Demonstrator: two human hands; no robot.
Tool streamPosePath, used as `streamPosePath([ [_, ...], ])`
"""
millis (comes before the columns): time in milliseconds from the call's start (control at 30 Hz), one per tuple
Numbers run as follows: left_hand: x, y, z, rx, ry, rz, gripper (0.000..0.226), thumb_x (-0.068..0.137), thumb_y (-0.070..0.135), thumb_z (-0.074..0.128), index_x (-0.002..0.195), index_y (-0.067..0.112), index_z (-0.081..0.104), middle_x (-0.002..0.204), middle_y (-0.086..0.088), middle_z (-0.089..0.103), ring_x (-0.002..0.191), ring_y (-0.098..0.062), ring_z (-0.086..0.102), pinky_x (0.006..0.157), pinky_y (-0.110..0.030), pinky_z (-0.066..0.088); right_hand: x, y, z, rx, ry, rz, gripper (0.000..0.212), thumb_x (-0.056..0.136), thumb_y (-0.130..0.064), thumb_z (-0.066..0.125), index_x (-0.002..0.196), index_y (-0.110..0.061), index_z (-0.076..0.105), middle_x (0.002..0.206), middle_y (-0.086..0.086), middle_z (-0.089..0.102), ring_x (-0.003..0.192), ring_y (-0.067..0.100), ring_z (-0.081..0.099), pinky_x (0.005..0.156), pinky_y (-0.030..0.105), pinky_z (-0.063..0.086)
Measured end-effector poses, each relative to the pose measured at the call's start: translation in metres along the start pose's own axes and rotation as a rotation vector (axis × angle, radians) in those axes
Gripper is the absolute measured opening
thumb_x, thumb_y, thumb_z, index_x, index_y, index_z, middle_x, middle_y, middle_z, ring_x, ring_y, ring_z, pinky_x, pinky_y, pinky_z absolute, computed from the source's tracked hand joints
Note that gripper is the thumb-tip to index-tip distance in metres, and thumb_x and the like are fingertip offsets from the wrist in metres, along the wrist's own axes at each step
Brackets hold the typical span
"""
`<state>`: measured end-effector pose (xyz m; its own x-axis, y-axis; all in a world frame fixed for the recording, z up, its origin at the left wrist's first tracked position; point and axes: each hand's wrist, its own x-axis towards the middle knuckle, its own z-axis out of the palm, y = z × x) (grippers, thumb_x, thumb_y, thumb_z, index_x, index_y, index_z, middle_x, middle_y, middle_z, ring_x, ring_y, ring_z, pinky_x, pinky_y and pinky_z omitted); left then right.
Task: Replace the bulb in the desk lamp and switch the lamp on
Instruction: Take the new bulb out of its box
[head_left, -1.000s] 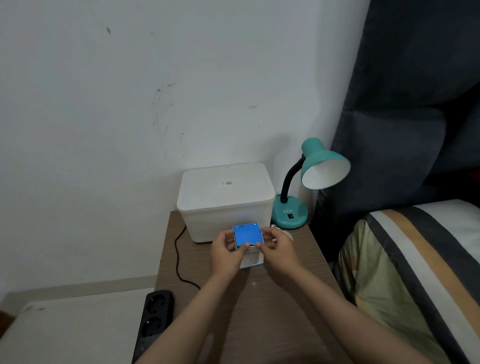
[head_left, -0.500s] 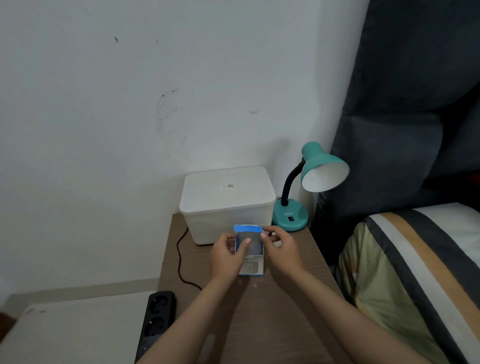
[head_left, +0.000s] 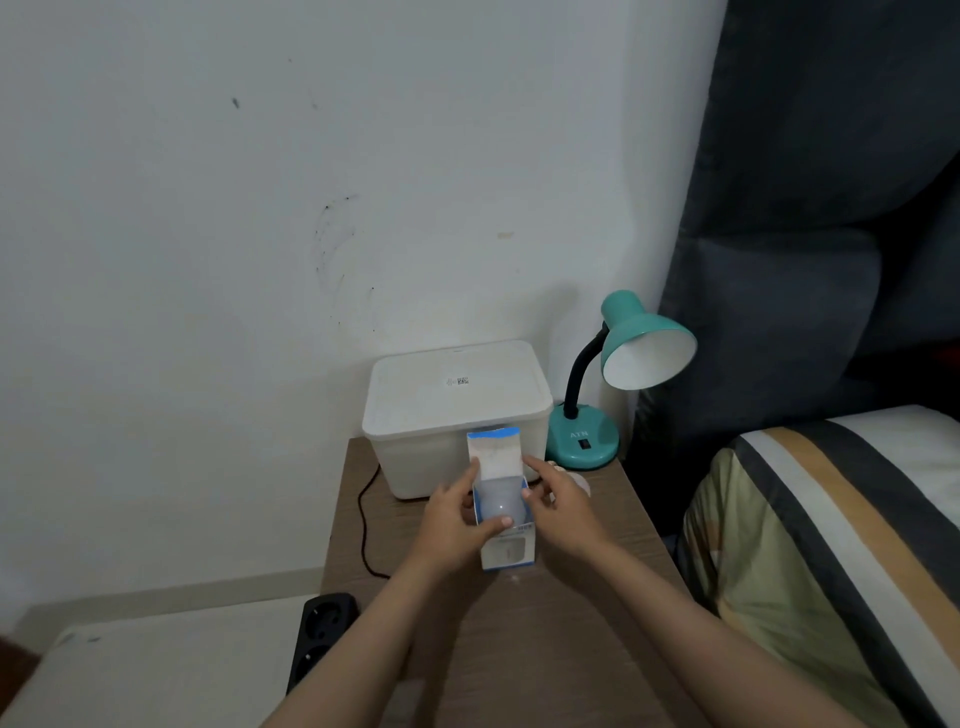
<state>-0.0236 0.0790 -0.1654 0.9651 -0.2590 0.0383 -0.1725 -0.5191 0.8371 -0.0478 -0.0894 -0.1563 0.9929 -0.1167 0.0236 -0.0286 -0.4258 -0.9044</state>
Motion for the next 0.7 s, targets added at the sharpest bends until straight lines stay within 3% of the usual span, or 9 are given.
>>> streamPosePath([
  [100, 0.002, 0.000, -0.002, -0.089, -0.066, 0.022, 0.088, 0.070, 0.033, 0.080, 0.142, 0.029, 0.031, 0.117, 0.005, 0.061, 0.097, -0.004, 0.060, 0.074, -0.018, 0.052, -0.003, 0.001, -0.001, -0.102, 0.099, -0.100, 0.042, 0.088, -0.018, 0.062, 0.129, -0.022, 0.054, 0.089, -0.013, 0.052, 0.077, -0.001, 0.053, 0.063, 0.009, 0.040],
  [167, 0.002, -0.003, -0.003, -0.124, -0.094, 0.006, 0.089, 0.069, 0.035, 0.080, 0.143, 0.032, 0.029, 0.122, 0.008, 0.059, 0.102, -0.005, 0.059, 0.079, -0.024, 0.054, -0.005, 0.002, -0.002, -0.107, 0.125, -0.169, 0.037, 0.085, -0.017, 0.066, 0.122, -0.019, 0.059, 0.093, -0.014, 0.053, 0.081, -0.003, 0.054, 0.065, 0.005, 0.042],
  [300, 0.002, -0.010, -0.003, -0.172, -0.122, -0.066, 0.106, 0.060, 0.053, 0.080, 0.144, 0.036, 0.018, 0.129, 0.005, 0.055, 0.109, -0.013, 0.058, 0.086, -0.036, 0.055, 0.004, -0.001, -0.007, -0.323, -0.027, -0.250, 0.040, 0.080, -0.027, 0.072, 0.119, -0.020, 0.062, 0.107, -0.007, 0.063, 0.080, -0.003, 0.050, 0.070, 0.010, 0.039],
  [400, 0.002, -0.012, -0.003, -0.158, -0.123, -0.098, 0.111, 0.054, 0.063, 0.079, 0.144, 0.040, 0.017, 0.126, 0.003, 0.057, 0.105, -0.015, 0.060, 0.084, -0.038, 0.056, 0.013, -0.008, -0.008, -0.452, -0.121, -0.224, 0.045, 0.076, -0.031, 0.074, 0.118, -0.020, 0.063, 0.116, -0.003, 0.066, 0.096, 0.007, 0.056, 0.078, 0.020, 0.043],
  [500, 0.002, -0.011, -0.003, -0.162, -0.132, -0.100, 0.111, 0.055, 0.062, 0.079, 0.144, 0.040, 0.015, 0.125, 0.004, 0.057, 0.104, -0.015, 0.061, 0.083, -0.038, 0.057, 0.018, -0.014, -0.008, -0.495, -0.163, -0.177, 0.050, 0.072, -0.029, 0.075, 0.119, -0.018, 0.063, 0.118, -0.001, 0.066, 0.107, 0.013, 0.059, 0.086, 0.026, 0.049],
  [700, 0.000, -0.011, -0.003, -0.181, -0.112, -0.116, 0.112, 0.054, 0.060, 0.081, 0.144, 0.039, 0.016, 0.123, 0.000, 0.059, 0.102, -0.018, 0.062, 0.082, -0.039, 0.057, 0.027, -0.017, -0.004, -0.525, -0.204, -0.139, 0.055, 0.067, -0.029, 0.079, 0.118, -0.016, 0.064, 0.116, 0.001, 0.067, 0.106, 0.016, 0.061, 0.089, 0.032, 0.051],
])
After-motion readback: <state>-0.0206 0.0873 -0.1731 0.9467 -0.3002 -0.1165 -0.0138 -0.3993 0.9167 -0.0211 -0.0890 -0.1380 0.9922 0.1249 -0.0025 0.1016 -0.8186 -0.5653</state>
